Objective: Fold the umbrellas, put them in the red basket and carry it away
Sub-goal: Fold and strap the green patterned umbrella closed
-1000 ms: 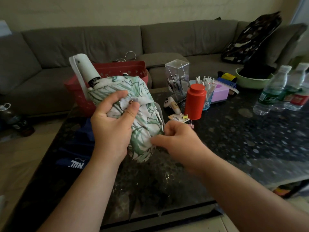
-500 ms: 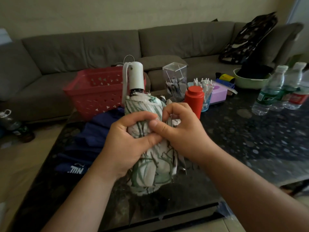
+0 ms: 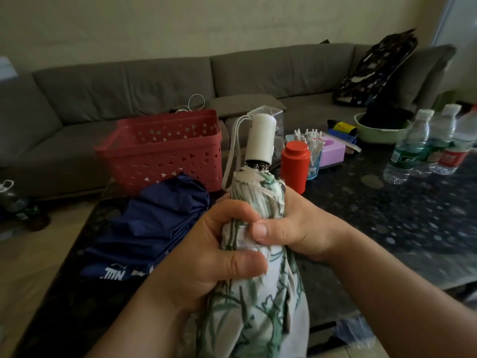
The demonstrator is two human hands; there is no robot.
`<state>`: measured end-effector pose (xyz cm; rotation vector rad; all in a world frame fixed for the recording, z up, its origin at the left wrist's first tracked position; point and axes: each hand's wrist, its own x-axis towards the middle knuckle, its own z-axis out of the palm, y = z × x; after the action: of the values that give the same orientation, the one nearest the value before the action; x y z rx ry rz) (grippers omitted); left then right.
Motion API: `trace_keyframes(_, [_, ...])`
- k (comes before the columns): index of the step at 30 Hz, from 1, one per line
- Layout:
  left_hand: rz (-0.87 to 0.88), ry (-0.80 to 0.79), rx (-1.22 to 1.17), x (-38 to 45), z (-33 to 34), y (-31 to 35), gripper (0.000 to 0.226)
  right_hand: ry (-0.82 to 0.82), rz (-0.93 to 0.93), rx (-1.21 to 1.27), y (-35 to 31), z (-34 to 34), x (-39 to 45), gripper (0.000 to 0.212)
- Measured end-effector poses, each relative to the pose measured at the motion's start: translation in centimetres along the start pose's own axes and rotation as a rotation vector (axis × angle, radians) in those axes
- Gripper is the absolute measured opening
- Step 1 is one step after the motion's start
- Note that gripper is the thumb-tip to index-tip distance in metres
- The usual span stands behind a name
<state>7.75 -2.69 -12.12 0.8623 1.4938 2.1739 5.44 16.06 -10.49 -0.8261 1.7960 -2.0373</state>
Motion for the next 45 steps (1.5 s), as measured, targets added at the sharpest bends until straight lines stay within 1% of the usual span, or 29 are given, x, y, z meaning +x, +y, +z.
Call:
trace_keyframes(2, [-0.026, 0.007, -0.051, 0.1, -0.1, 0.0, 0.05, 0.08, -0.021, 0.042, 0.0, 0.3, -0.1, 0.043])
trace_keyframes(4, [-0.049, 0.015, -0.037, 0.3, -0.2, 0.3, 0.059, 0.152, -0.041, 0.079, 0.2, 0.4, -0.1, 0.044])
trace_keyframes(8, [-0.054, 0.036, 0.151, 0.8, -0.3, 0.9, 0.064, 0.361, -0.081, -0.051, 0.4, 0.4, -0.2, 0.034])
trace_keyframes(11, [-0.039, 0.041, 0.332, 1.2, -0.4, 0.7, 0.069, 0.513, -0.054, -0.138, 0.5, 0.4, 0.0, 0.024])
trace_keyframes(13, [-0.026, 0.039, 0.41, 1.4, -0.3, 0.3, 0.076, 0.564, -0.015, -0.179, 0.7, 0.3, 0.1, 0.02])
trace_keyframes(15, [-0.005, 0.051, 0.444, 1.5, -0.1, 0.1, 0.084, 0.569, 0.006, -0.186, 0.7, 0.2, 0.3, 0.019])
trace_keyframes(19, [-0.019, 0.087, 0.406, 1.5, -0.1, -0.3, 0.091, 0.513, 0.085, -0.121, 0.4, 0.0, 0.5, 0.036])
trace_keyframes(22, [-0.039, 0.163, 0.367, 1.5, 0.1, -0.7, 0.094, 0.444, 0.166, -0.17, 0.3, -0.3, 0.3, 0.041])
trace_keyframes(23, [-0.046, 0.196, 0.351, 1.5, 0.1, -0.8, 0.094, 0.453, 0.188, -0.213, 0.3, -0.4, 0.3, 0.045])
trace_keyframes(24, [-0.053, 0.228, 0.338, 1.6, 0.1, -0.9, 0.093, 0.473, 0.193, -0.282, 0.5, -0.6, 0.3, 0.055])
trace_keyframes(25, [-0.055, 0.257, 0.33, 1.6, 0.0, -0.8, 0.093, 0.514, 0.195, -0.391, 0.7, -0.8, 0.3, 0.072])
trace_keyframes(26, [-0.051, 0.288, 0.321, 1.8, -0.2, -0.7, 0.092, 0.585, 0.194, -0.547, 0.8, -1.0, 0.4, 0.089])
trace_keyframes(27, [-0.04, 0.327, 0.311, 1.9, -0.5, -0.6, 0.091, 0.677, 0.187, -0.708, 0.7, -1.1, 0.3, 0.095])
trace_keyframes(28, [-0.022, 0.376, 0.302, 2.1, -0.8, -0.4, 0.09, 0.763, 0.138, -0.825, 0.5, -1.0, 0.0, 0.087])
trace_keyframes(29, [0.003, 0.428, 0.301, 2.3, -1.2, -0.1, 0.089, 0.824, 0.052, -0.891, 0.1, -0.6, -0.3, 0.069])
trace_keyframes(30, [0.032, 0.47, 0.31, 2.4, -1.5, 0.1, 0.087, 0.852, -0.049, -0.93, -0.1, -0.2, -0.6, 0.046])
trace_keyframes(31, [0.059, 0.499, 0.333, 2.4, -1.8, 0.4, 0.086, 0.838, -0.125, -0.945, -0.3, 0.3, -0.9, 0.026])
trace_keyframes(32, [0.085, 0.516, 0.368, 2.4, -2.0, 0.6, 0.087, 0.778, -0.156, -0.926, -0.3, 0.9, -1.1, 0.016])
trace_keyframes(34, [0.126, 0.541, 0.443, 2.4, -2.6, 0.9, 0.088, 0.615, -0.117, -0.862, 0.1, 2.5, -1.4, 0.024])
trace_keyframes(35, [0.14, 0.555, 0.469, 2.4, -2.8, 1.0, 0.088, 0.564, -0.074, -0.879, 0.5, 3.1, -1.4, 0.03])
trace_keyframes(36, [0.148, 0.57, 0.483, 2.5, -3.1, 1.1, 0.088, 0.546, -0.045, -0.927, 0.9, 3.6, -1.4, 0.033])
trace_keyframes(37, [0.153, 0.583, 0.489, 2.5, -3.2, 1.1, 0.087, 0.551, -0.024, -0.973, 1.3, 3.8, -1.3, 0.035])
trace_keyframes(39, [0.161, 0.601, 0.497, 2.6, -3.4, 1.2, 0.086, 0.595, 0.005, -0.949, 1.6, 4.0, -1.1, 0.032])
trace_keyframes(43, [0.158, 0.608, 0.388, 2.7, -3.2, 1.3, 0.084, 0.601, 0.052, -0.83, 1.7, 4.3, -0.8, 0.017])
trace_keyframes(45, [0.132, 0.618, 0.286, 2.7, -3.3, 1.4, 0.081, 0.603, 0.066, -0.662, 1.7, 4.6, -0.6, 0.013])
